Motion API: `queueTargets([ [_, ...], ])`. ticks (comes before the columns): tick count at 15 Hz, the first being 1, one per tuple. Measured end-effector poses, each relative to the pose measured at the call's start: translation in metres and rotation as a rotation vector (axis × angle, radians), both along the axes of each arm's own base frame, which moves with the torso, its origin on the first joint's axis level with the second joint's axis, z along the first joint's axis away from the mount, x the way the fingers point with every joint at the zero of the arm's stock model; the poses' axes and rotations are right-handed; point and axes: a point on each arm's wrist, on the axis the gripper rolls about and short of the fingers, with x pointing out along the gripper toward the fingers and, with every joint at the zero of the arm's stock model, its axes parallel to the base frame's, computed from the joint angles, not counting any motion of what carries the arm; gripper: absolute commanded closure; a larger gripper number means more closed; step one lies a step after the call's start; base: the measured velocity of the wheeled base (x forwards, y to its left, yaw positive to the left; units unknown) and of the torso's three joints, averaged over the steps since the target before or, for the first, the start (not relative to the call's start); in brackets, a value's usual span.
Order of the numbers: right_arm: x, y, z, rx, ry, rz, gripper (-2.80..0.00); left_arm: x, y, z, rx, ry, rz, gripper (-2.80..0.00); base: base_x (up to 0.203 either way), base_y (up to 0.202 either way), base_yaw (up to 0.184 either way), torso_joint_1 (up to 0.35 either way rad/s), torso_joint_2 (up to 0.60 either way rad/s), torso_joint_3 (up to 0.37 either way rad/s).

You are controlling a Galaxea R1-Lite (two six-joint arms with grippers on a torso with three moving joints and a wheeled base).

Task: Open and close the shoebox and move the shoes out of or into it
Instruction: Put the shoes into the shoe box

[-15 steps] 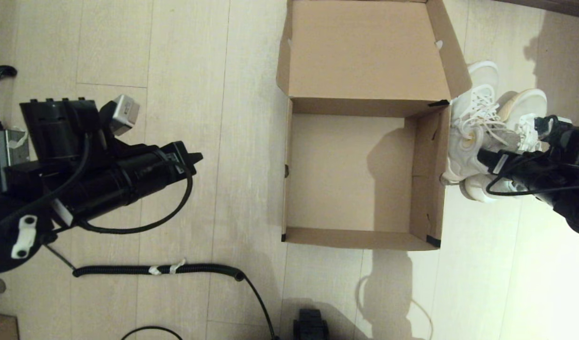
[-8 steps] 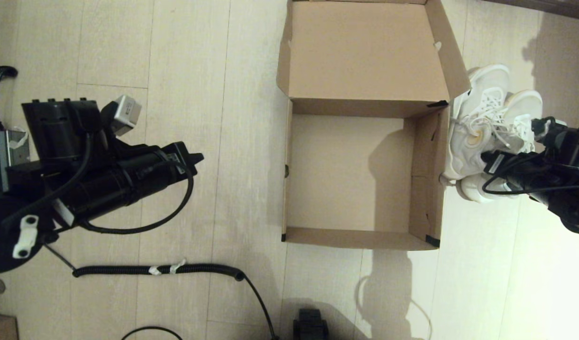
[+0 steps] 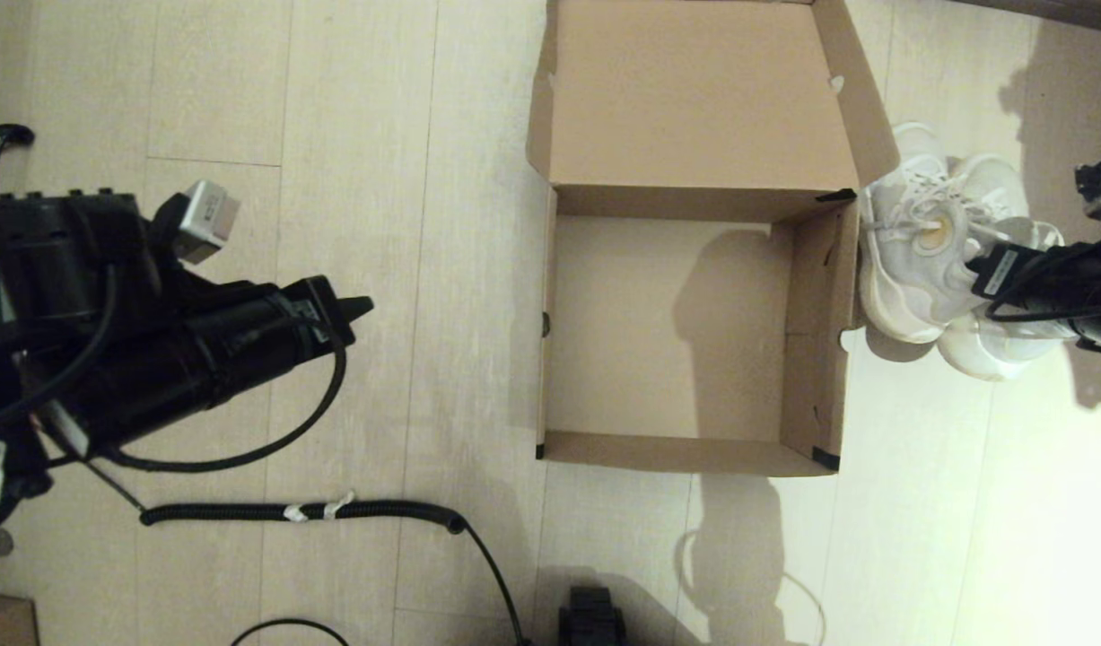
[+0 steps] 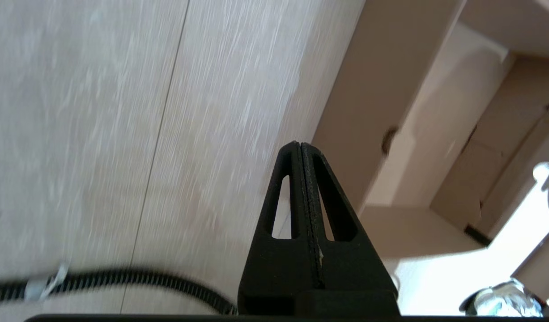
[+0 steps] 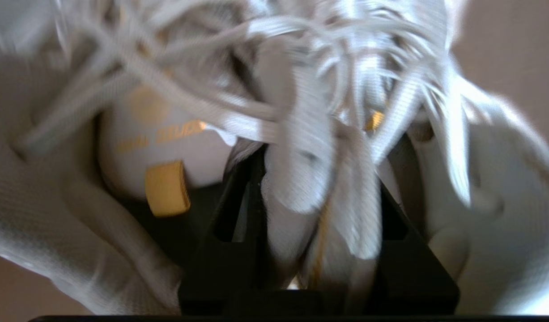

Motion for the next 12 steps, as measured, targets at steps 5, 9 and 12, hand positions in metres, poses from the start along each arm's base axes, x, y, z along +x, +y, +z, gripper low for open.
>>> queueTargets([
  [5,-0.075,0.016,0.052,-0.008,-0.023,0.004,0.00,-0.022,0.007,-0.006,0.002,0.009,-0.003,0.00,0.000,0.000,0.000,0.000,0.00,0.000],
  [9,-0.127,0.027,0.089,-0.035,-0.079,0.010,0.00,-0.025,0.008,-0.006,0.001,0.008,-0.003,0.00,0.000,0.000,0.000,0.000,0.00,0.000],
  [12,-0.164,0.037,0.111,-0.027,-0.086,0.078,0.00,-0.025,0.008,-0.006,0.001,0.009,-0.002,0.00,0.000,0.000,0.000,0.000,0.00,0.000],
])
